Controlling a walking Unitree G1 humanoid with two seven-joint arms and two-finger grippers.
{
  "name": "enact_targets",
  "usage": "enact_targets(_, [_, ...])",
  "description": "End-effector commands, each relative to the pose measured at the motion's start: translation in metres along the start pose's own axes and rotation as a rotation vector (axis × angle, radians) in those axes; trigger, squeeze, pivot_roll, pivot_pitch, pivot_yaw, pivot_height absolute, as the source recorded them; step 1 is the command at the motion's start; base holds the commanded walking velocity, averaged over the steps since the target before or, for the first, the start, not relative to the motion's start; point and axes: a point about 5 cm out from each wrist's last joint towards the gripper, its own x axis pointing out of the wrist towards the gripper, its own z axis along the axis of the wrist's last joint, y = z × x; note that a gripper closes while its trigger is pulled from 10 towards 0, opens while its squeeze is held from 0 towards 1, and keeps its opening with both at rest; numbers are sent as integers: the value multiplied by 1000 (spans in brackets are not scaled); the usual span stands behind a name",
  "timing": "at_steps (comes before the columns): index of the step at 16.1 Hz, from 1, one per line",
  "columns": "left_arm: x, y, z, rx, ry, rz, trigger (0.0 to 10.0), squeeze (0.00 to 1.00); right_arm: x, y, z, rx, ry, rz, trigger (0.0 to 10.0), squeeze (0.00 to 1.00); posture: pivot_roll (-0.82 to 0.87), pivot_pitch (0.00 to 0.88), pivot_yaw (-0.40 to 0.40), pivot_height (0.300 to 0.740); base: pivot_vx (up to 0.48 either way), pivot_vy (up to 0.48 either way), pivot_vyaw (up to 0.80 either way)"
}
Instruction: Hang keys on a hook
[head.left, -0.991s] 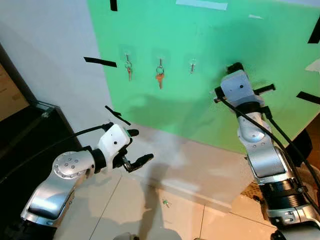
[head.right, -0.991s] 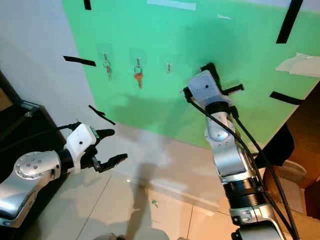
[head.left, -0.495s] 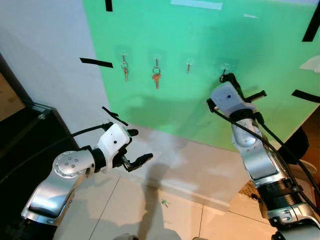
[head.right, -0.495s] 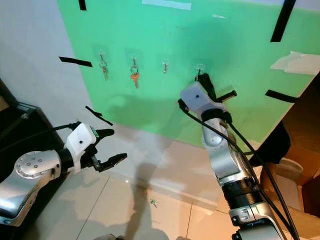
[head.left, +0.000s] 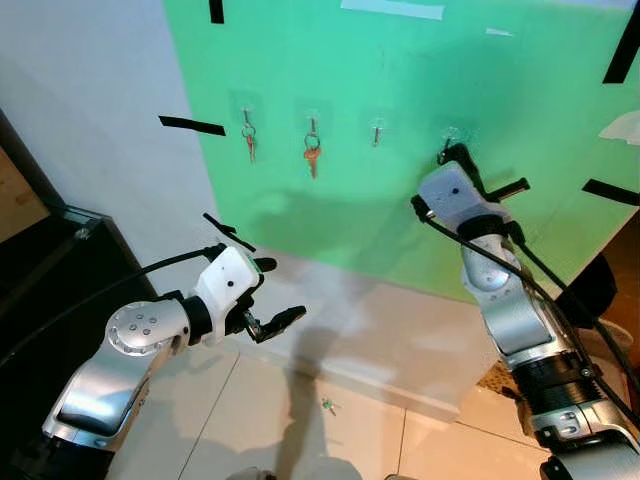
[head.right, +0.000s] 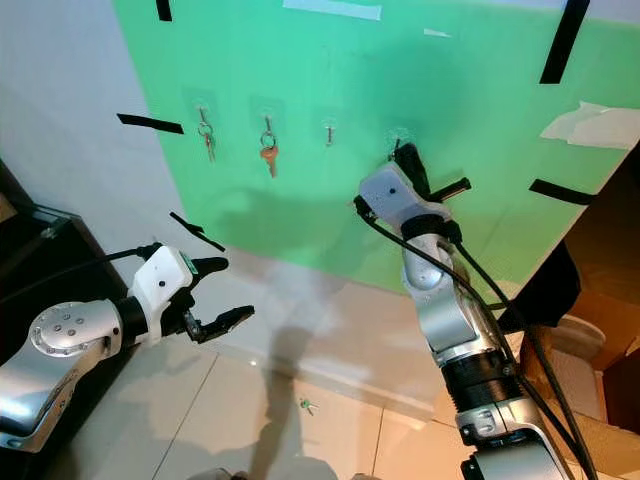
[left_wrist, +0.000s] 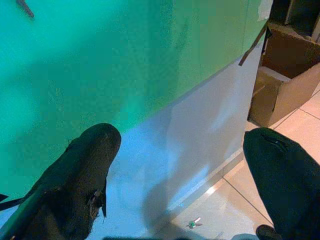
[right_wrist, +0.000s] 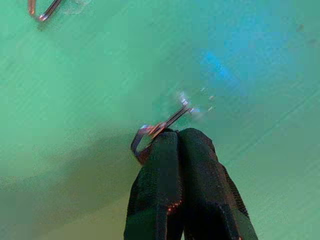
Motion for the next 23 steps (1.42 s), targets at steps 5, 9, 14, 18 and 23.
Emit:
enact_targets(5, [1,3,4,11,-7,8,10000,173,-5,17,-18,112,154,94,10000,0,-53,0,9,740,0,0,0])
enact_targets(9, [2,4,5,17,-13,13,10000,169,-9,21,-28,229,248,113,10000,0,-53,0,8,740,0,0,0])
enact_targets(14, [6,6,22,-42,-150,58,10000,176,-19,25,-30,369,253,161,10000,1000,-53,0,6,740,0,0,0])
enact_targets(18, [10,1,34,-99,-237,57,10000,173,-35,28,-28,442,223,189,10000,1000,-64,0,12,740,0,0,0])
enact_targets(23, [9,4,20,-66,-189,247,10000,141,-73,36,-43,593,384,168,10000,1000,-64,0,-4,740,0,0,-160])
